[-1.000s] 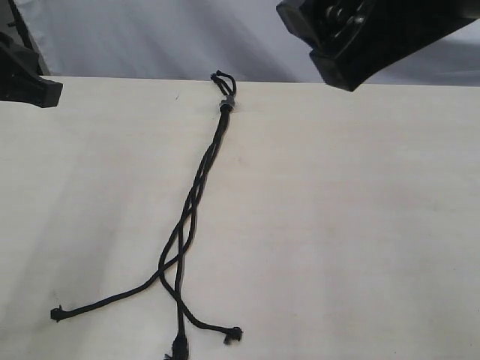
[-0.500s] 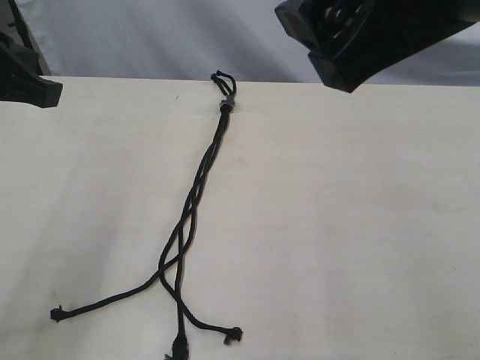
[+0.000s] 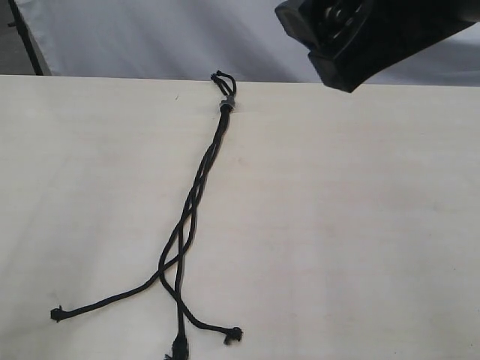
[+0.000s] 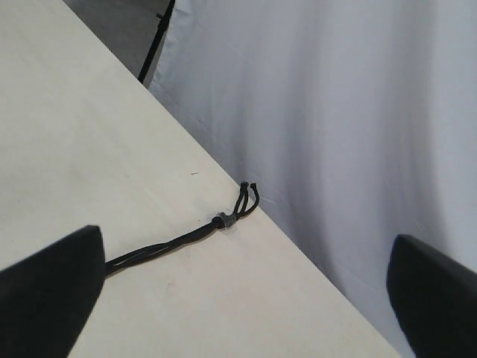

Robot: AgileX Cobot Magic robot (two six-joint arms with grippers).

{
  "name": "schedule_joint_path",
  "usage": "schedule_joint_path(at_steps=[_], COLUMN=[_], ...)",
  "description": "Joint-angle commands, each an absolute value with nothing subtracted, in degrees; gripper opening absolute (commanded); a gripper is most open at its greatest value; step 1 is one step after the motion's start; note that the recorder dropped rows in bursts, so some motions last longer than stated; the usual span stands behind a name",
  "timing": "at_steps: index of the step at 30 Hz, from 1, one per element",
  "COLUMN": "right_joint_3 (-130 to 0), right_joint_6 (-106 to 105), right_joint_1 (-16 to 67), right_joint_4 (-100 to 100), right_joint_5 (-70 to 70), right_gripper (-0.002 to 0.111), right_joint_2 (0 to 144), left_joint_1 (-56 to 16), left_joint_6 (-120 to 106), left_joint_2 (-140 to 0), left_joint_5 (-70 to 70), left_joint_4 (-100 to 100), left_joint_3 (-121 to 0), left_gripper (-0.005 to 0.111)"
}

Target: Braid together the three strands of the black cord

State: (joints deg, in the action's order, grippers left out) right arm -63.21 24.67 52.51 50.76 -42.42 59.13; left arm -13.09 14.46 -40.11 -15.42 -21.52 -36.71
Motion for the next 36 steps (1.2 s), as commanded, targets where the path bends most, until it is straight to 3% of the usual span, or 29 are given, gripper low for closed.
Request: schedule_joint_path(at_steps=[1, 6, 12, 20, 30, 36], right_joint_3=[-63.26, -63.26, -63.26, -63.26, -63.26, -63.26], right_joint_6=[25.07, 25.07, 25.07, 25.07, 25.07, 25.07], right_joint_1=[52.14, 52.14, 52.14, 52.14, 52.14, 52.14], right_joint_4=[50.79, 50.79, 50.79, 50.79, 50.79, 50.79], right_joint_5=[-42.55, -42.55, -42.55, -42.55, -42.55, -42.55], right_gripper=[0.095, 0.095, 0.095, 0.095, 0.095, 0.095], right_joint_2=[58.45, 58.45, 58.45, 58.45, 58.45, 58.45], left_joint_1=[-8.21, 4.14, 12.09, 12.74, 12.64, 12.64], left_joint_6=[16.83, 19.25, 21.23, 22.32, 19.47, 20.59], left_joint_2=[-26.81, -15.61, -8.65, -8.32, -8.32, -8.32], left_joint_5=[-7.83, -7.05, -7.27, -6.03, 9.13, 9.45], left_joint_4=[-20.48, -20.48, -20.48, -18.63, -16.26, -16.26], left_joint_3=[-28.35, -20.76, -17.01, -12.74, 0.00, 0.00], left_gripper=[0.001, 0.001, 0.001, 0.001, 0.001, 0.001])
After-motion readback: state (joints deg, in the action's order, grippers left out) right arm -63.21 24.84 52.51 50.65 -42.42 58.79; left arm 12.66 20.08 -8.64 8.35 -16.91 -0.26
